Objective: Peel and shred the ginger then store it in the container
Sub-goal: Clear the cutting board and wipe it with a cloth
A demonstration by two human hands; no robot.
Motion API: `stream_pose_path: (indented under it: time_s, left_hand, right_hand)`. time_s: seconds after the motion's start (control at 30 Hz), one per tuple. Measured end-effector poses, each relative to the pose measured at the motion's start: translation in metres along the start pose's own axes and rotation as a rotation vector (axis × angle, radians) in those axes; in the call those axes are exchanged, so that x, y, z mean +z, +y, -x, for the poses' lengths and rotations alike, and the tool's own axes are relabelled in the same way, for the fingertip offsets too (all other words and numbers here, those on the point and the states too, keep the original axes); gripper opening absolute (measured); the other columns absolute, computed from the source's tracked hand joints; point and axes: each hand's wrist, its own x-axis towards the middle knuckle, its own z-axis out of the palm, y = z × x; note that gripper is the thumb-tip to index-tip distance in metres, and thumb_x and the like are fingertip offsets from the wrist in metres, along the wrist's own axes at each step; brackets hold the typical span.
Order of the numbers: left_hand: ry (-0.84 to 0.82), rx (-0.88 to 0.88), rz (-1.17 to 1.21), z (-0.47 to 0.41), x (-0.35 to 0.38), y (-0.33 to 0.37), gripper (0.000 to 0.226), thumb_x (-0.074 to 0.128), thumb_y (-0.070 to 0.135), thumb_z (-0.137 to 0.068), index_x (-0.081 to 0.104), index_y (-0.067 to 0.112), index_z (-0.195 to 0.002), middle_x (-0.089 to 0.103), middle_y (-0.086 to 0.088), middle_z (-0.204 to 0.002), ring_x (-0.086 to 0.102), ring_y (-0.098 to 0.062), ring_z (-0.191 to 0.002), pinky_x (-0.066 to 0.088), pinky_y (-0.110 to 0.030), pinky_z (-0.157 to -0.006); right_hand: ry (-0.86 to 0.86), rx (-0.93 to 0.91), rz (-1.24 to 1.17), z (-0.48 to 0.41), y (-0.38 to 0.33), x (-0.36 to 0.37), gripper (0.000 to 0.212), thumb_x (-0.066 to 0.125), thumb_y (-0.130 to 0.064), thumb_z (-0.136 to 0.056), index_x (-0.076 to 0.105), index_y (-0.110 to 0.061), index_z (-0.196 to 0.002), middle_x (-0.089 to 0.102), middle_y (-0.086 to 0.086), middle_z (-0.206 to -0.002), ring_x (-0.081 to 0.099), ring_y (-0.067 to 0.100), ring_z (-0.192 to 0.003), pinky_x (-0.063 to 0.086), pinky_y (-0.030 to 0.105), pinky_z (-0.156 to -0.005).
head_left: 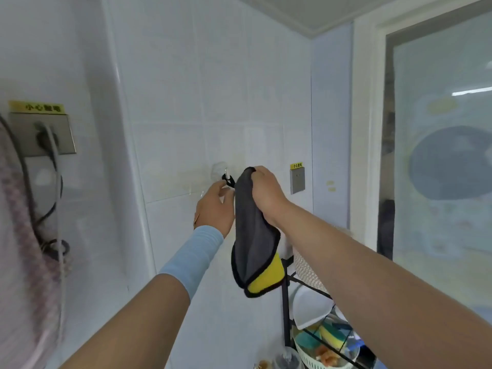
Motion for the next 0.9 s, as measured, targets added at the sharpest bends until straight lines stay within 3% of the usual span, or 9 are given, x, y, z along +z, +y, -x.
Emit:
stream_pose_path:
  time_s: [0.1,0.2,0.33,0.43,0.53,0.6,0.7,0.77,0.9]
  left_hand:
    - [-0.051,-0.108,0.047,-0.011,-0.006,0.023,0.049,0.04,0.069,-0.086,0.047,0.036,-0.122,0.061,0.015,-0.106,0.061,-0.015,-0.093,0.037,-0.032,-0.075]
    - [-0.056,-0.12,0.26,-0.021,-0.009,0.035,0.062,0.054,0.07,-0.077,0.044,0.025,-0.118,0.067,0.007,-0.099,0.065,-0.015,-0.09,0.048,-0.034,-0.074]
    - [-0.465,-0.185,0.762,-0.027,-0.013,0.043,0.05,0.061,0.049,-0.089,0.067,0.007,-0.116,0.072,-0.009,-0.105,0.068,-0.023,-0.094,0.053,-0.037,-0.088]
    - [-0.467,-0.195,0.641,-0.027,-0.006,0.038,0.023,0.054,0.023,-0.093,0.068,0.005,-0.099,0.067,-0.017,-0.099,0.058,-0.024,-0.085,0.047,-0.036,-0.08]
    - [-0.404,-0.257,0.476,-0.023,0.01,0.033,0.024,0.04,0.017,-0.095,0.059,0.008,-0.083,0.059,-0.009,-0.088,0.053,-0.02,-0.08,0.044,-0.032,-0.072]
    - [-0.464,-0.203,0.355,-0.007,0.027,0.029,0.034,0.037,0.031,-0.099,0.062,0.01,-0.093,0.064,-0.007,-0.098,0.06,-0.02,-0.088,0.05,-0.032,-0.081]
    - [-0.659,0.025,0.093,0.028,0.059,0.018,0.047,0.043,0.059,-0.093,0.062,0.017,-0.099,0.065,-0.002,-0.097,0.062,-0.018,-0.089,0.05,-0.032,-0.081]
    - [-0.836,0.11,-0.007,0.052,0.084,0.002,0.039,0.049,0.057,-0.091,0.063,0.021,-0.095,0.065,0.0,-0.095,0.062,-0.016,-0.087,0.05,-0.031,-0.081]
    - [-1.003,0.138,-0.035,0.101,0.138,-0.035,0.035,0.043,0.043,-0.099,0.058,0.024,-0.125,0.059,0.002,-0.123,0.055,-0.02,-0.111,0.044,-0.034,-0.096]
  right_hand:
    - [0.0,-0.008,-0.219,-0.009,-0.035,-0.009,0.023,0.039,-0.019,-0.104,0.058,-0.011,-0.094,0.059,0.008,-0.094,0.057,0.023,-0.095,0.045,0.032,-0.085]
    - [-0.047,-0.088,-0.324,-0.01,-0.055,-0.02,0.02,0.054,-0.028,-0.101,0.061,-0.009,-0.101,0.066,0.011,-0.095,0.064,0.025,-0.086,0.053,0.039,-0.082]
    - [-0.087,-0.18,-0.232,-0.011,-0.062,-0.032,0.014,0.057,-0.018,-0.099,0.06,-0.01,-0.11,0.069,0.008,-0.102,0.068,0.023,-0.09,0.058,0.036,-0.079]
    - [0.036,-0.282,0.22,-0.015,-0.045,-0.045,0.017,0.057,-0.026,-0.098,0.058,-0.014,-0.11,0.063,0.0,-0.104,0.063,0.02,-0.101,0.054,0.034,-0.087]
    - [0.116,-0.281,0.467,-0.002,-0.012,-0.063,0.019,0.061,-0.032,-0.095,0.06,-0.018,-0.108,0.062,-0.004,-0.103,0.059,0.015,-0.098,0.046,0.026,-0.082]
    - [0.12,-0.25,0.559,0.016,0.016,-0.074,0.018,0.061,-0.037,-0.096,0.06,-0.02,-0.1,0.062,-0.006,-0.093,0.058,0.01,-0.086,0.04,0.019,-0.069]
    - [0.108,-0.131,0.781,0.051,0.067,-0.094,0.027,0.05,-0.036,-0.101,0.048,-0.02,-0.08,0.057,-0.003,-0.078,0.055,0.015,-0.073,0.037,0.027,-0.061]
    - [0.101,0.008,0.811,0.076,0.098,-0.11,0.034,0.042,-0.043,-0.103,0.052,-0.021,-0.079,0.06,0.0,-0.081,0.058,0.021,-0.08,0.045,0.035,-0.072]
    - [0.061,0.252,0.905,0.139,0.152,-0.151,0.038,0.04,-0.052,-0.102,0.055,-0.025,-0.08,0.059,-0.004,-0.086,0.056,0.021,-0.085,0.043,0.036,-0.078]
